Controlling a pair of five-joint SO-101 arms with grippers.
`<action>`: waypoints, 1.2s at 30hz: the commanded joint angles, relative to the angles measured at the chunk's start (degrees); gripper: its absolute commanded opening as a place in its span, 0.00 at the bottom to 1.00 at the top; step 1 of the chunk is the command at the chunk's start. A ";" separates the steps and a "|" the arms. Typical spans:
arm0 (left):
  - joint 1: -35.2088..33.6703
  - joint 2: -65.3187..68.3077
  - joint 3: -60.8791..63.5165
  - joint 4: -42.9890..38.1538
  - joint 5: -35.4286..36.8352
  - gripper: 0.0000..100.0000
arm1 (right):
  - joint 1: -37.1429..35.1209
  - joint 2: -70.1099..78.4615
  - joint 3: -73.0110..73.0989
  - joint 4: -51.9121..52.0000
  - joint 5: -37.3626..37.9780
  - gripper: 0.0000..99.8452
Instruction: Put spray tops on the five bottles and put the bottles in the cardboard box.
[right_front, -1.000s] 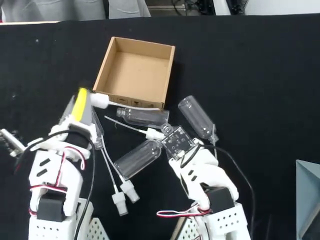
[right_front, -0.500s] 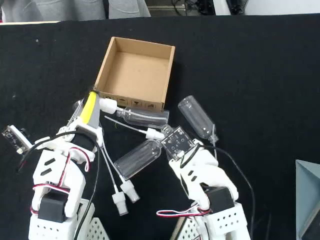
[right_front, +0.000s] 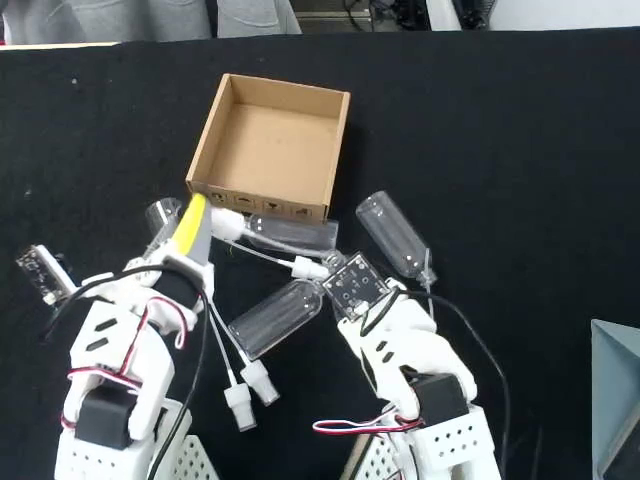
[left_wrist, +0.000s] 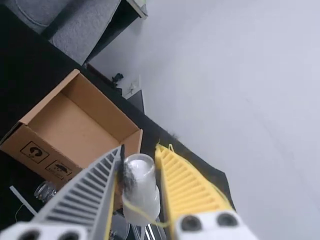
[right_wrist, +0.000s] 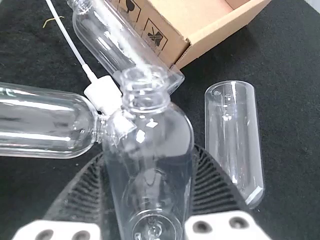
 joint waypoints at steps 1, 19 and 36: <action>0.92 -0.79 -6.99 5.01 -0.79 0.03 | -1.14 -5.76 -0.31 0.00 0.00 0.03; -3.74 -0.79 -8.22 -0.79 -0.53 0.03 | -1.14 -5.76 -0.31 0.18 0.35 0.03; 0.48 -0.79 -10.42 3.87 -0.70 0.03 | -1.14 -5.85 -0.31 -0.88 4.22 0.03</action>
